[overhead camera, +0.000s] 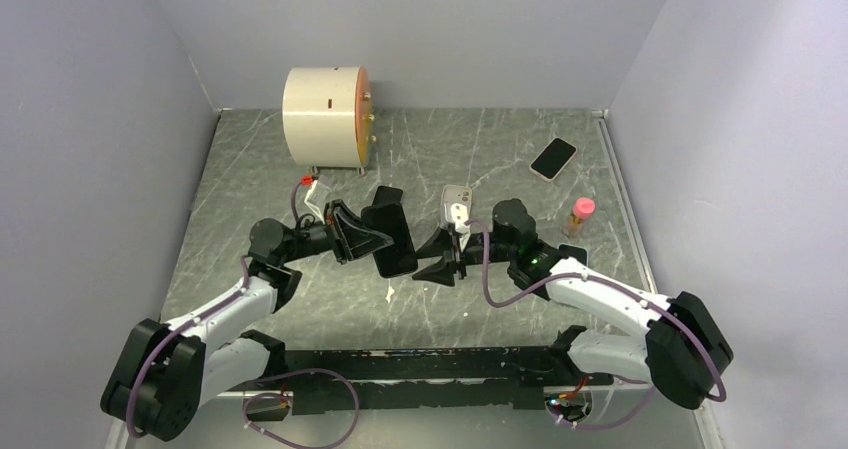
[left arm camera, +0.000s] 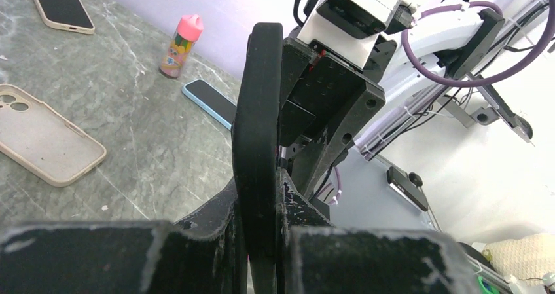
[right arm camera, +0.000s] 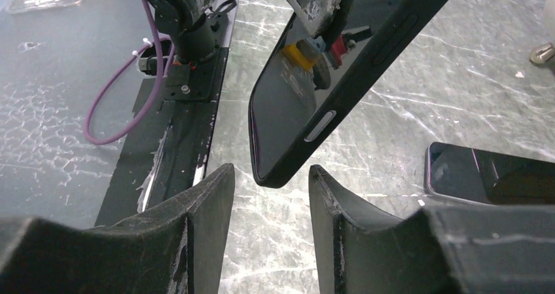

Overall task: Take the phone out of the phone case
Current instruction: Remove the phone case from the phone.

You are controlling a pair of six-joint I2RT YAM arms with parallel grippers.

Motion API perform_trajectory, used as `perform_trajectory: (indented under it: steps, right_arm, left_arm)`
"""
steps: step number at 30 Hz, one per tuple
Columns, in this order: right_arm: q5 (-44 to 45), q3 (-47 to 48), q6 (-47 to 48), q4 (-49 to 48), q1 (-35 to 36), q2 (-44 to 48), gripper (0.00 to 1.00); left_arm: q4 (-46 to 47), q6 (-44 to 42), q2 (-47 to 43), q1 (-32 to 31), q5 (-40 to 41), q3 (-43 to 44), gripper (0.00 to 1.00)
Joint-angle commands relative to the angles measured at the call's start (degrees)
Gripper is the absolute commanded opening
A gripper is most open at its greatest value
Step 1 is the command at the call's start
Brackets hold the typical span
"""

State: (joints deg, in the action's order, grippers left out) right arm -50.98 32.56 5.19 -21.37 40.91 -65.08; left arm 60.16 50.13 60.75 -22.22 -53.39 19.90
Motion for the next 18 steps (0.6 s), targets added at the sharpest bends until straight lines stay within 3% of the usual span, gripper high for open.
perform_trajectory:
  steps: [1, 11, 18]
  right_arm:
    - [-3.64, 2.86, 1.18, -1.50, -0.13, -0.50, 0.46]
    - [-5.92, 2.92, 5.79, -0.57, -0.01, -1.34, 0.17]
    - [-6.57, 2.02, 15.37, 2.75, 0.57, 0.73, 0.10]
  left_arm:
    - [6.66, 2.18, 0.26, -0.19, -1.35, 3.12, 0.03]
    - [11.51, 7.94, 3.22, -0.19, -1.74, 3.59, 0.03]
    - [13.23, 13.63, 5.98, -0.17, -2.66, 4.72, 0.02]
